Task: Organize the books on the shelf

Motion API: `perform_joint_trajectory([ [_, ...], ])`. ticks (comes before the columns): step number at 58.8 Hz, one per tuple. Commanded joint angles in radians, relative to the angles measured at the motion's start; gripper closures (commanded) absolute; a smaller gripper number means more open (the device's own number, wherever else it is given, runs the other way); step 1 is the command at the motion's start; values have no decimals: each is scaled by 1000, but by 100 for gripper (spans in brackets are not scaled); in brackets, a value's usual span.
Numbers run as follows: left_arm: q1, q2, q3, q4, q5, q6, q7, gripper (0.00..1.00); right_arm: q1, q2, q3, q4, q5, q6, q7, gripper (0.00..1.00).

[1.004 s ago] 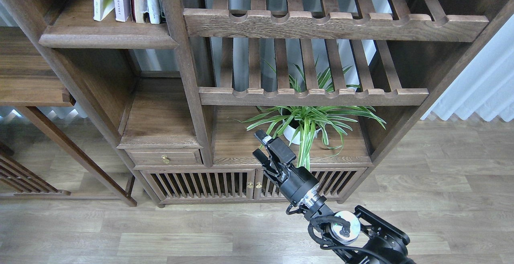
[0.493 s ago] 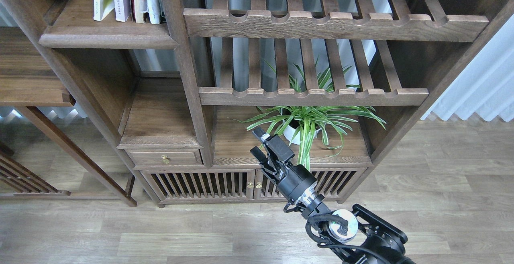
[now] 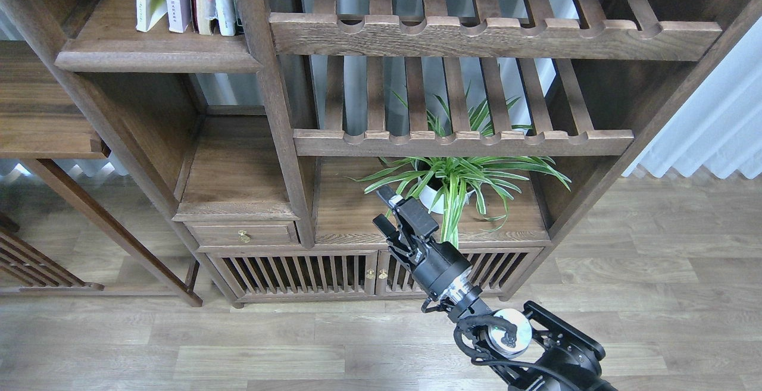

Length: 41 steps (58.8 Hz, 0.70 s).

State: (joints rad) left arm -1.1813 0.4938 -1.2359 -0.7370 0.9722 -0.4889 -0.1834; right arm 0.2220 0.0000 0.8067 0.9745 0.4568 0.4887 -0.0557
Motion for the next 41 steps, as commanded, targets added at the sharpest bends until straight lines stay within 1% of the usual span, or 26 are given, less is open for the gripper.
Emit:
perform_joint_trajectory([
  [1, 54, 15, 3, 1, -1, 0, -82, 100, -3, 0, 0, 0, 0, 0, 0, 2],
  [10, 80, 16, 4, 8, -1, 0, -140, 100, -4, 0, 2, 0, 0, 0, 2, 2],
  [15, 88, 9, 3, 22, -1, 0, -159, 100, -3, 0, 2, 1, 0, 0, 0, 2],
  [23, 89, -7, 9, 67, -13, 0, -160, 100, -4, 0, 2, 1, 0, 0, 2, 2],
  [31, 89, -38, 12, 87, -27, 0, -145, 100, -4, 0, 2, 1, 0, 0, 2, 2],
  [41, 78, -63, 38, 134, -61, 0, -142, 100, -4, 0, 2, 1, 0, 0, 2, 2],
])
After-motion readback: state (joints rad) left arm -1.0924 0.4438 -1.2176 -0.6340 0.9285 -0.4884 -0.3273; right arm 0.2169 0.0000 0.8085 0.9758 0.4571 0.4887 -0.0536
